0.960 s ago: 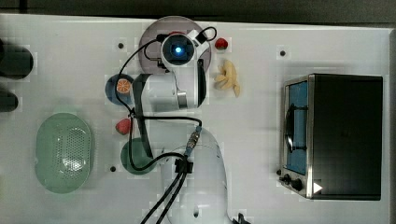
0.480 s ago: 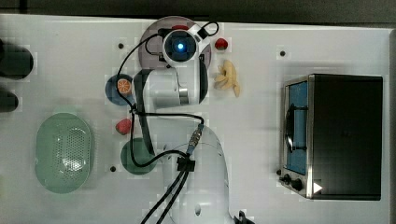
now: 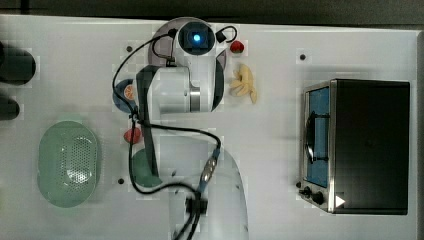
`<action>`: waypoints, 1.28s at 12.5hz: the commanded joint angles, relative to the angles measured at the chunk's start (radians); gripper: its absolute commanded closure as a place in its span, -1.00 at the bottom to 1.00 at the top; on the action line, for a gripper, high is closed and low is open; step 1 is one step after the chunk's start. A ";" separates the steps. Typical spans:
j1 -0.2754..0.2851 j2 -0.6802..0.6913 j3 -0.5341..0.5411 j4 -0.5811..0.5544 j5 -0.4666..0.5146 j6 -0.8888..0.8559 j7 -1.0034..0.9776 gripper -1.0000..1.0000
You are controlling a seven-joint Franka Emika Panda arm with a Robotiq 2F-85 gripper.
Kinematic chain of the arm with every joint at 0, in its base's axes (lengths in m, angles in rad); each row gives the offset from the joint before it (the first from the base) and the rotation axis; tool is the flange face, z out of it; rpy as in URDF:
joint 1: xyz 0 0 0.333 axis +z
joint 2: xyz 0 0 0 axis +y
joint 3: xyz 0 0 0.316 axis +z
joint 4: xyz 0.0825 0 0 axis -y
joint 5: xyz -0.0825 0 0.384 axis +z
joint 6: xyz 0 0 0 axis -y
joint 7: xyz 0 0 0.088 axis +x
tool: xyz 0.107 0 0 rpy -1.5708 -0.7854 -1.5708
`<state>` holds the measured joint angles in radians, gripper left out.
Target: Pick ketchup from plate and place it on table.
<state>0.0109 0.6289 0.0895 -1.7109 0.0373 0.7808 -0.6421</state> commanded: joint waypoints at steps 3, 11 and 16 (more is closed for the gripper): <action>-0.048 -0.303 -0.014 0.032 0.026 -0.249 -0.012 -0.20; -0.077 -0.608 -0.117 -0.278 0.026 -0.396 -0.013 -0.20; -0.073 -0.668 -0.107 -0.580 0.021 -0.123 -0.013 -0.20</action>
<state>-0.0873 -0.0332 -0.0363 -2.2715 0.0580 0.6509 -0.6421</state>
